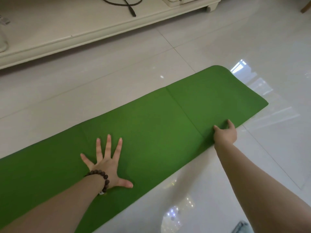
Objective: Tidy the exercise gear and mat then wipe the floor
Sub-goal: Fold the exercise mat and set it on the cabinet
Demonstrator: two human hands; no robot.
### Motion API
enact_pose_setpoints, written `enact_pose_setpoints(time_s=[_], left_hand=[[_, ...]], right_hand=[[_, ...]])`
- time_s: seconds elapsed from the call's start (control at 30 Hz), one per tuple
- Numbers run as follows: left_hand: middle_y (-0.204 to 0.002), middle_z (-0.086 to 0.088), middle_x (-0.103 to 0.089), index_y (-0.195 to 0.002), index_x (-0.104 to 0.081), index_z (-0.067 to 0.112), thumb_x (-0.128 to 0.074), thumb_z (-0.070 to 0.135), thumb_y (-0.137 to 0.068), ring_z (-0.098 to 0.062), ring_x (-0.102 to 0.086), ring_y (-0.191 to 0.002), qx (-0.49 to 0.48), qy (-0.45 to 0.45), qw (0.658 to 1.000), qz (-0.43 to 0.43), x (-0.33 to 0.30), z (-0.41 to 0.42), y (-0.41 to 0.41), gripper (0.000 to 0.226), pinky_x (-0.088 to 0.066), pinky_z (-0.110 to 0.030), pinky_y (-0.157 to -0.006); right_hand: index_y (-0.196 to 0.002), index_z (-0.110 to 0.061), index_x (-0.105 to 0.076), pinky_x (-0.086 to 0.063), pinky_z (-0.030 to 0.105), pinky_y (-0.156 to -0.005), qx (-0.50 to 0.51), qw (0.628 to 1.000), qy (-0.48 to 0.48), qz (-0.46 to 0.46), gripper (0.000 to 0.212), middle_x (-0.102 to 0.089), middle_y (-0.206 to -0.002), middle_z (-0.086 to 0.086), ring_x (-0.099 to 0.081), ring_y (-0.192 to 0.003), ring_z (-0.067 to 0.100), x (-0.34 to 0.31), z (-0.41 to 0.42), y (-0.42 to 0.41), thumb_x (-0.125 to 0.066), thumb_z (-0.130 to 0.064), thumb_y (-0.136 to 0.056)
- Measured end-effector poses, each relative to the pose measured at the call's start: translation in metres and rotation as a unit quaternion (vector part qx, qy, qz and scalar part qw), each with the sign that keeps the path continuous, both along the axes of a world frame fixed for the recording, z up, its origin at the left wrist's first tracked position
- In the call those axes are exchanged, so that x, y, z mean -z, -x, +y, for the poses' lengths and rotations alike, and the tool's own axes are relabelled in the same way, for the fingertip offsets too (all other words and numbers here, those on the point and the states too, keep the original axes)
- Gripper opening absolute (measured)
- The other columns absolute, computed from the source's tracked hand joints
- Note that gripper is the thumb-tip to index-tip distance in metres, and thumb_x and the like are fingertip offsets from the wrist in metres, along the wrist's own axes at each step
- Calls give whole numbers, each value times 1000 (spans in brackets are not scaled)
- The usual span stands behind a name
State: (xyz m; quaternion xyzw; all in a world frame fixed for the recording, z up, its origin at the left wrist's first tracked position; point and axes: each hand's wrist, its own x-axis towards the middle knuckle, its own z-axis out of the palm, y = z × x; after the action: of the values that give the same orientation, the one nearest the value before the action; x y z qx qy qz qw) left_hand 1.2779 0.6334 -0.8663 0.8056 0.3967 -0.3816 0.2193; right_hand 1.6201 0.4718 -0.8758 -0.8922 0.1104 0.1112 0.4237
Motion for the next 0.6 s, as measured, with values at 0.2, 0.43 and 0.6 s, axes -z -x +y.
enact_pose_setpoints(time_s=[0.2, 0.43, 0.6], left_hand=[[-123, -1, 66, -123, 53, 37, -59, 94, -30, -36, 50, -125, -1, -8, 1000, -7, 2, -1, 1, 156, 2, -80, -99], [-123, -1, 66, -122, 53, 37, -58, 95, -30, -36, 50, -124, 3, -9, 1000, -14, 4, 0, 2, 155, 3, -81, -98], [-124, 0, 66, -124, 51, 39, -62, 92, -32, -35, 51, -123, 7, -9, 1000, -24, 4, -1, 3, 155, 7, -81, -97]], right_hand=[[-141, -22, -46, -24, 29, -115, -87, 992, 15, -87, 53, -27, -152, 3, -34, -138, 22, -8, 0, -8, -58, -6, -92], [-151, -35, -9, -4, 51, -117, -313, 867, 383, -61, 71, 22, -155, 16, 11, -145, 36, -19, 15, 27, -44, -56, -93], [-145, -44, 13, 14, 63, -109, -642, 692, 319, -85, 64, 32, -151, 3, 31, -138, 30, 1, 48, 179, -16, -65, -92]])
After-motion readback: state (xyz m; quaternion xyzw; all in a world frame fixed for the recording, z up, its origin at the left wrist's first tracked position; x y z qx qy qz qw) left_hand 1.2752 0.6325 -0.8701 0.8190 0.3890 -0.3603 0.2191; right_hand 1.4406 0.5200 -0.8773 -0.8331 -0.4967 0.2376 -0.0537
